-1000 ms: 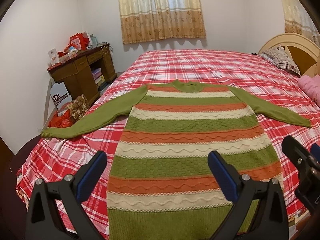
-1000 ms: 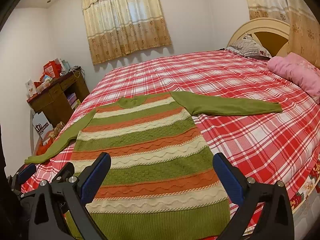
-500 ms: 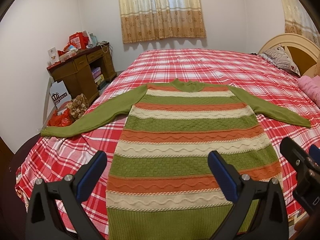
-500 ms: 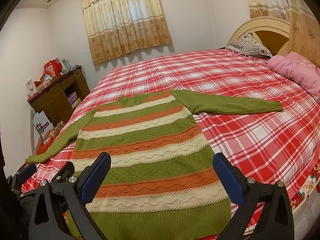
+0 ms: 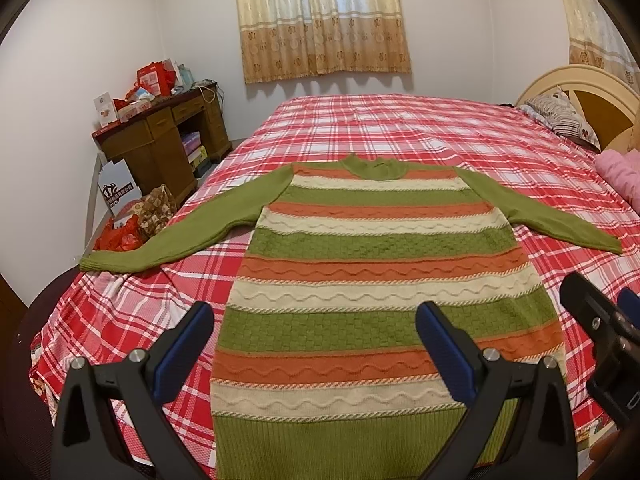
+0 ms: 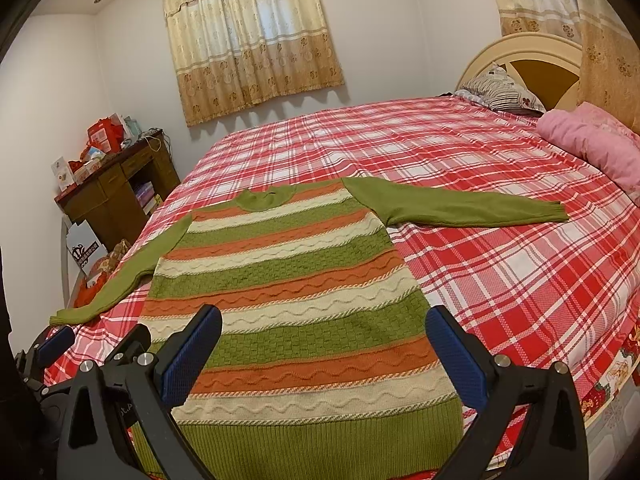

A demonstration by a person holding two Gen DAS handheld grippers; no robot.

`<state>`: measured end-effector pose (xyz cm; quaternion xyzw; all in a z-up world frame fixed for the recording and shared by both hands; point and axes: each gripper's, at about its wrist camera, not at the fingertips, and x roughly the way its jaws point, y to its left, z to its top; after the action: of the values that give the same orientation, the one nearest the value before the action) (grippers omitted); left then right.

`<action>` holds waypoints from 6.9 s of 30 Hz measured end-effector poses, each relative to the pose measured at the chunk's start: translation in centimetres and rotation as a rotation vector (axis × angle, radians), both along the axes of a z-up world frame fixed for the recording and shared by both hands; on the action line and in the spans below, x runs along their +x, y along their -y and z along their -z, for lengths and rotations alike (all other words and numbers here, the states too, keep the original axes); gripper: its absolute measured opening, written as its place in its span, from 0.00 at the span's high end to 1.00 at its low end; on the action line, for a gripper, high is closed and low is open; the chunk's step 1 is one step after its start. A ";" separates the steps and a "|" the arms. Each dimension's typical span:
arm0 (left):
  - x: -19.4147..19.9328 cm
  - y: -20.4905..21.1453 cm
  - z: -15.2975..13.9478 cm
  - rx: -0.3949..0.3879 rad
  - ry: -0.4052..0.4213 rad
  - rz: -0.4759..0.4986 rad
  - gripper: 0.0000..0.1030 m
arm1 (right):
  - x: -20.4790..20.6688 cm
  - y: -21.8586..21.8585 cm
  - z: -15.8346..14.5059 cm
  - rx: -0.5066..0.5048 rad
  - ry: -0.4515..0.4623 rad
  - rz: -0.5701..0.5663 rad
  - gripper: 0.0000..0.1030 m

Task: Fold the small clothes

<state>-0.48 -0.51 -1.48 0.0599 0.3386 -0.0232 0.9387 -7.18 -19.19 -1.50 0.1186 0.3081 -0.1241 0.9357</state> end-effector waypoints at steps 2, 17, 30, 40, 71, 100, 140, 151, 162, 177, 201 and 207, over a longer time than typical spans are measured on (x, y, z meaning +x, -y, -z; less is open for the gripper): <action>0.0 0.0 0.0 0.001 -0.001 0.001 0.01 | 0.1 -0.1 0.0 -0.002 -0.001 0.000 0.01; 1.4 0.0 0.8 0.011 -0.032 0.000 0.01 | 1.3 0.8 0.5 0.008 -0.021 0.007 0.01; 6.2 0.7 3.4 -0.019 -0.098 0.025 0.01 | 4.8 4.4 2.6 0.009 -0.027 0.022 0.01; 14.3 -0.8 4.6 -0.037 -0.020 -0.060 0.00 | 4.7 20.6 1.9 0.049 0.063 0.234 0.22; 17.8 -3.3 10.3 -0.088 -0.081 -0.160 0.00 | 8.0 45.2 9.4 0.302 -0.073 0.587 0.87; 17.3 -4.1 10.5 -0.173 -0.024 -0.132 0.00 | 36.1 2.9 3.3 0.450 -0.014 -0.439 0.88; 17.3 -4.2 10.5 -0.164 -0.018 -0.152 0.00 | 26.2 14.6 12.0 0.242 -0.178 -0.245 0.81; 17.5 -3.6 10.6 -0.129 -0.037 -0.164 0.00 | 23.3 15.5 9.5 0.263 -0.051 -0.224 0.81; 16.4 -6.0 9.9 -0.111 -0.102 -0.158 0.00 | 25.6 10.0 12.5 0.145 -0.084 -0.299 0.54; 15.7 -33.4 5.3 -0.340 0.019 -0.936 0.22 | 25.7 9.4 12.4 0.114 -0.088 -0.314 0.46; 19.1 -32.8 6.2 -0.232 0.028 -0.884 0.95 | 25.5 9.6 12.3 0.122 -0.083 -0.317 0.45; 19.0 -20.8 0.2 -0.110 0.230 -0.547 0.95 | 25.4 9.7 12.3 0.128 -0.080 -0.315 0.45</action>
<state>18.49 20.25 -1.69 -0.0824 0.2317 0.2190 0.9442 18.27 -28.93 -13.84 0.1231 0.3673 0.0394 0.9211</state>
